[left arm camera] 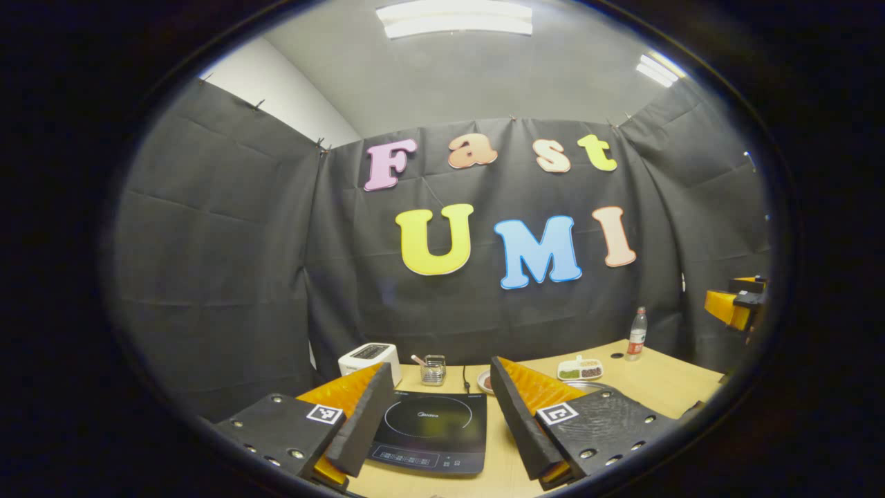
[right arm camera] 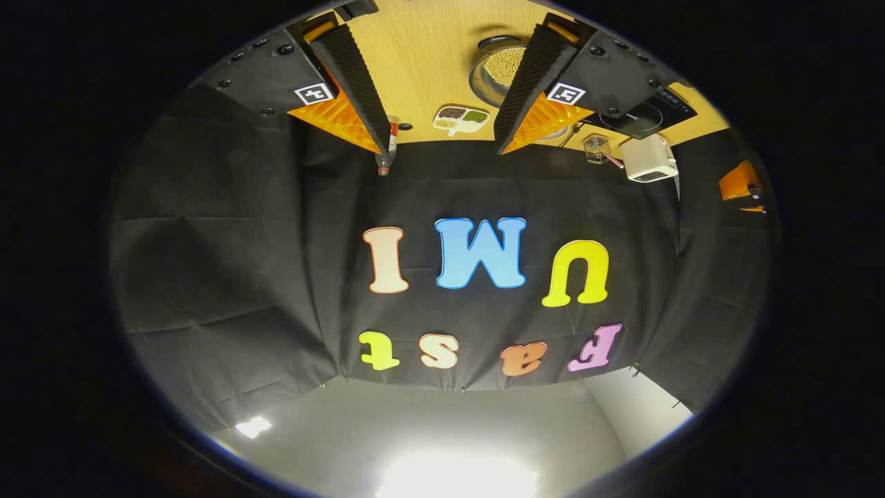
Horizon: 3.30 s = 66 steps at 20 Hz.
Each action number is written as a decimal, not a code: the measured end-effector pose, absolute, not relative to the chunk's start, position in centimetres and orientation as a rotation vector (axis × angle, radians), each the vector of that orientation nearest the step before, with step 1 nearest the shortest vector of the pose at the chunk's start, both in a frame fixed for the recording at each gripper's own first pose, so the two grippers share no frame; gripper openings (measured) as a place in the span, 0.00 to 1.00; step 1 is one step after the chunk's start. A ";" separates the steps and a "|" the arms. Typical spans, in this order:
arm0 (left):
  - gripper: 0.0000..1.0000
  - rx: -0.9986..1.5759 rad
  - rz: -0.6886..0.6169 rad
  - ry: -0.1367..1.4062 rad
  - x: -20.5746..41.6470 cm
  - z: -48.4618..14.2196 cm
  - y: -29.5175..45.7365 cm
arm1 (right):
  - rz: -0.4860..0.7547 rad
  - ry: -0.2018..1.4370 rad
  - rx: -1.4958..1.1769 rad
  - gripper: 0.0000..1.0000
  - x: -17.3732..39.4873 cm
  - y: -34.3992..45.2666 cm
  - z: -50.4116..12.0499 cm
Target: First push the handle of the pot to place it horizontally, then grasp the pot with both hands and set it on the induction cooktop.
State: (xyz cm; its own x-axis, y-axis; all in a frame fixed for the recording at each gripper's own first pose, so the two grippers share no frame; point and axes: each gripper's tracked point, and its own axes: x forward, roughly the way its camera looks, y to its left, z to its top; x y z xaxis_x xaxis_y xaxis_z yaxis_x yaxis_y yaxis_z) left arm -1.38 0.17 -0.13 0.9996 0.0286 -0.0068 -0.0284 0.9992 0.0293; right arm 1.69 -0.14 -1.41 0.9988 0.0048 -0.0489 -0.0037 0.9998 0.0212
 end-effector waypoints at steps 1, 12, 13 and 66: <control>0.86 0.030 0.028 0.005 -1.4 -0.1 0.2 | 0.003 0.052 0.014 0.96 1.8 -0.1 -1.6; 0.86 0.026 0.045 0.012 -1.6 -0.9 2.0 | -0.020 0.071 -0.028 0.12 1.9 0.9 -2.0; 0.86 0.030 0.047 0.010 -1.7 -0.8 2.3 | -0.007 0.073 -0.032 0.07 1.8 1.5 -2.1; 0.84 0.068 0.056 0.153 2.7 -7.3 3.4 | 0.287 0.819 -0.112 0.02 3.3 7.2 -28.9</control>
